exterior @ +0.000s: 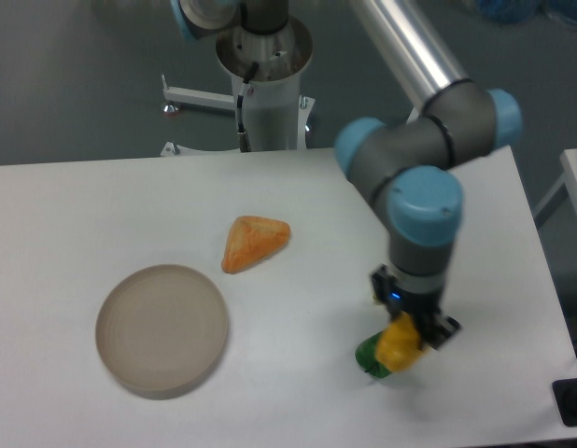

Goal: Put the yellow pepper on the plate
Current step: 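Lift the grasped yellow pepper up off the table with the gripper, then carry the yellow pepper over to the beige plate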

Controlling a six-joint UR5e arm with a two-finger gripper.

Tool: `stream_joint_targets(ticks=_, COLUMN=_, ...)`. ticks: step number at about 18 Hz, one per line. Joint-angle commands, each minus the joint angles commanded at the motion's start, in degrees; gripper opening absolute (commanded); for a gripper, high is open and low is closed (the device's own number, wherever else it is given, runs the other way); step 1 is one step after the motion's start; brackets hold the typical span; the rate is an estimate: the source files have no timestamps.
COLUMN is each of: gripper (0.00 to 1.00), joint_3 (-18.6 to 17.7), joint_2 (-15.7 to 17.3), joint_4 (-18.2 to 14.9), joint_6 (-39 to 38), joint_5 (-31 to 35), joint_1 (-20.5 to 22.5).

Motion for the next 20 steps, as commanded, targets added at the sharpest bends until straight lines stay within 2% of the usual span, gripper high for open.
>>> stream_joint_targets(ticks=6, gripper=0.56, joint_3=-5.0, joint_2=3.1, joint_4=-1.8, joint_6=-12.1, joint_5=0.1, joint_1=-7.2)
stream_joint_targets(ticks=11, gripper=0.56, joint_3=-8.7, joint_2=4.3, joint_4=-1.6, joint_6=-20.8, joint_5=0.2, joint_1=-12.5)
stream_joint_targets(ticks=16, gripper=0.56, joint_3=-9.2, joint_2=3.7, joint_4=-1.1, joint_6=-25.0, joint_5=0.2, joint_1=-17.0)
stream_joint_targets(ticks=20, gripper=0.56, joint_3=-8.4, joint_2=1.3, joint_4=-1.0, joint_6=-29.4, joint_5=-0.1, joint_1=-20.1)
